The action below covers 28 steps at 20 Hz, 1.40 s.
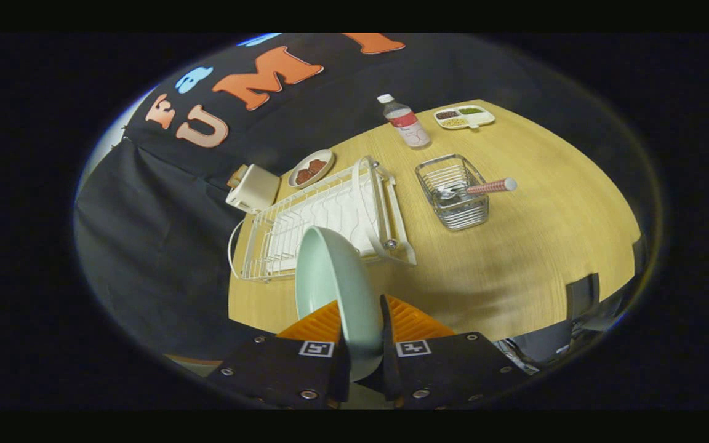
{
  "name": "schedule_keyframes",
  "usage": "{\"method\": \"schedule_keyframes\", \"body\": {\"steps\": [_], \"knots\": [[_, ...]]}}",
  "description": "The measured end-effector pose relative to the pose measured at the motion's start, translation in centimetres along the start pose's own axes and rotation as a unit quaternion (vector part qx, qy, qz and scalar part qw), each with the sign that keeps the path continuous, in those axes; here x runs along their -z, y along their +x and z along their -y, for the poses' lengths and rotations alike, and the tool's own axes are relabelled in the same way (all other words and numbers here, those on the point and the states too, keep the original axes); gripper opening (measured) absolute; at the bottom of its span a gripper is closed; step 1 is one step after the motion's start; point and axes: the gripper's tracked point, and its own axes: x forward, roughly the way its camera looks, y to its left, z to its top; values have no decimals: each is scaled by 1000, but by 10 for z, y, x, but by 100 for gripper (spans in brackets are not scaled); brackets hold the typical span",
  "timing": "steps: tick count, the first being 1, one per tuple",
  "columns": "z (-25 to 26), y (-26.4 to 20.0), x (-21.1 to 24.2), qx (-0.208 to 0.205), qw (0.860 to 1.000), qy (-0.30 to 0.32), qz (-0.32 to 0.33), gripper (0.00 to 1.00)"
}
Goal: Take the plate from the dish rack, then take the spoon from the basket and place it into the plate.
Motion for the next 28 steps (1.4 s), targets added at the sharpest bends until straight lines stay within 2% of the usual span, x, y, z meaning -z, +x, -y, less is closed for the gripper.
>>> {"method": "schedule_keyframes", "body": {"steps": [5,11,15,23,28], "knots": [[13,14,34,-47,998,28,-23,22],[37,47,67,-60,995,63,-57,22],[50,70,76,-43,994,67,-81,22],[40,92,68,-41,993,64,-86,24],[51,88,50,-11,997,37,-69,34]]}}
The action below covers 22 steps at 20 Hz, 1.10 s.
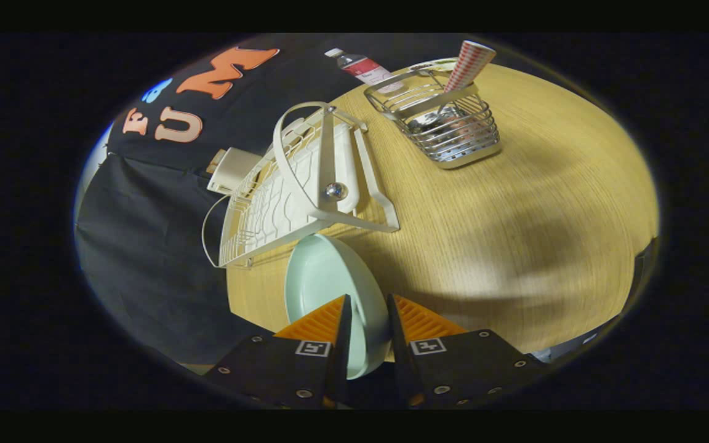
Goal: Take the plate from the dish rack, then take the spoon from the basket and place it into the plate.
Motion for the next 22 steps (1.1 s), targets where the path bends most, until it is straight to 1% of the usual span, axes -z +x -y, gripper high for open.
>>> {"method": "schedule_keyframes", "body": {"steps": [3,5,6,7,8,9,12,15,17,19,21,22], "knots": [[5,-13,-24,9,999,1,36,39],[9,-25,-47,19,997,-5,78,46],[13,-32,-57,27,995,-12,100,47],[17,-38,-68,37,992,-19,121,52],[22,-45,-77,47,989,-25,139,54],[27,-50,-85,58,986,-30,156,60],[41,-67,-113,92,971,-49,214,68],[47,-80,-133,116,954,-92,262,69],[53,-85,-142,132,945,-106,281,69],[49,-88,-154,128,937,-112,305,69],[49,-90,-168,130,928,-119,328,63],[50,-89,-171,132,926,-119,332,59]]}}
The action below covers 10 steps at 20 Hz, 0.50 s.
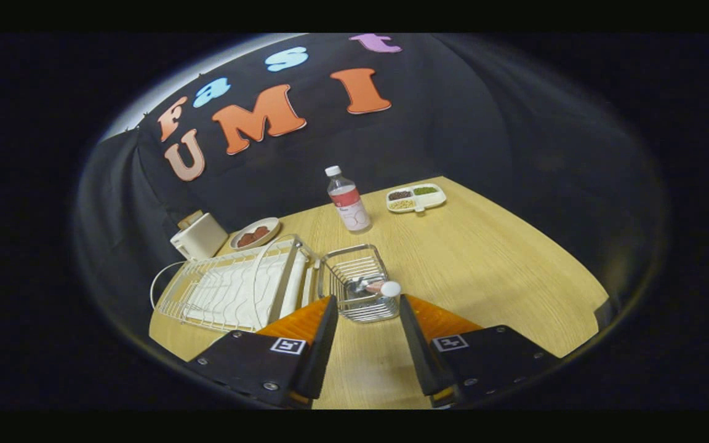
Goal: Take the plate from the dish rack, then take the spoon from the basket and place it into the plate.
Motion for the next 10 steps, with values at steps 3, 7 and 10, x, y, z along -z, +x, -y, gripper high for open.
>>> {"method": "schedule_keyframes", "body": {"steps": [3,7,10], "knots": [[1,10,-2,6,1000,-4,5,47],[-4,12,-3,7,1000,-20,14,27],[-15,9,-2,-4,1000,-19,0,11]]}}
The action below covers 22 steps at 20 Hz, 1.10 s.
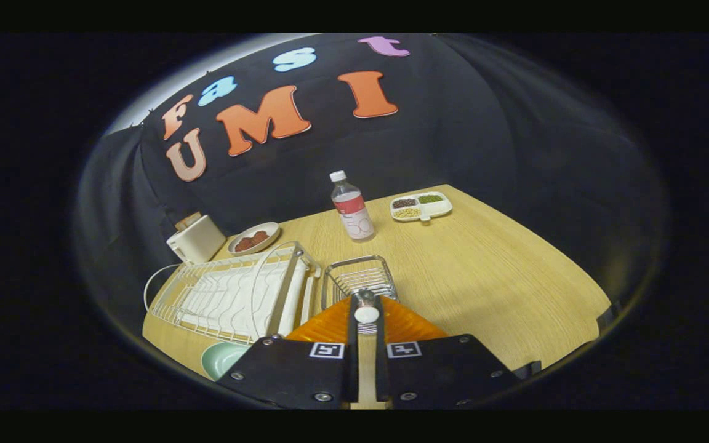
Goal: Take the plate from the dish rack, then take the spoon from the basket and place it into the plate.
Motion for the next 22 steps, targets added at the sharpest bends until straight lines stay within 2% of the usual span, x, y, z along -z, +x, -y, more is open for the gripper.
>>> {"method": "schedule_keyframes", "body": {"steps": [2,9,18,22], "knots": [[-3,-3,-3,1,1000,-4,-12,10],[-10,-28,-40,6,1000,-23,10,9],[-28,-85,-68,-28,999,-29,26,9],[-32,-106,-57,-44,998,-36,25,9]]}}
